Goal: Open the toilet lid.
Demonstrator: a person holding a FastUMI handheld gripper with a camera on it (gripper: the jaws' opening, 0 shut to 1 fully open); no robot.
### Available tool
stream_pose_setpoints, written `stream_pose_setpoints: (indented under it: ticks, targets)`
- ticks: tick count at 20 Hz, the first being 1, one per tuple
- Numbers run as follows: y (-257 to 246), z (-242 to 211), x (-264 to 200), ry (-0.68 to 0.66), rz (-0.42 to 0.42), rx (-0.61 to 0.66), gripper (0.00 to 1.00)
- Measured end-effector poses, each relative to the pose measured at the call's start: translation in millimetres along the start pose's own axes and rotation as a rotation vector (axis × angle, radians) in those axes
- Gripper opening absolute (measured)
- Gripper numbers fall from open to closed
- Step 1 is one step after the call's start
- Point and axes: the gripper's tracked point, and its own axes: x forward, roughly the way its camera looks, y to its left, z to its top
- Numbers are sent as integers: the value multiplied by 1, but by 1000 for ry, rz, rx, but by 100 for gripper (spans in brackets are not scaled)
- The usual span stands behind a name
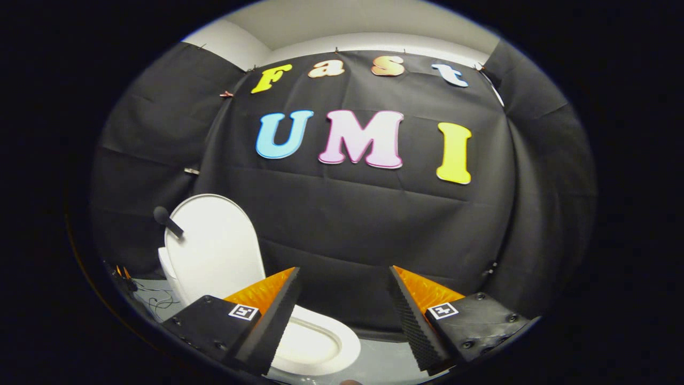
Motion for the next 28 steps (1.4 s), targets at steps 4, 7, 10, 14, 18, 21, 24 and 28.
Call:
stream_pose_setpoints:
  ticks: [4,7,10,14,18,21,24,28]
  targets:
    - [-39,-38,-14,61,-67,110,99]
    - [-64,-53,-24,83,-115,141,99]
    - [-88,-54,-31,59,-161,100,99]
    - [-105,-47,-34,22,-185,64,99]
    - [-112,-45,-35,11,-210,85,99]
    - [-107,-50,-34,23,-208,73,99]
    - [-101,-52,-34,32,-193,64,99]
    - [-101,-58,-34,48,-193,62,99]
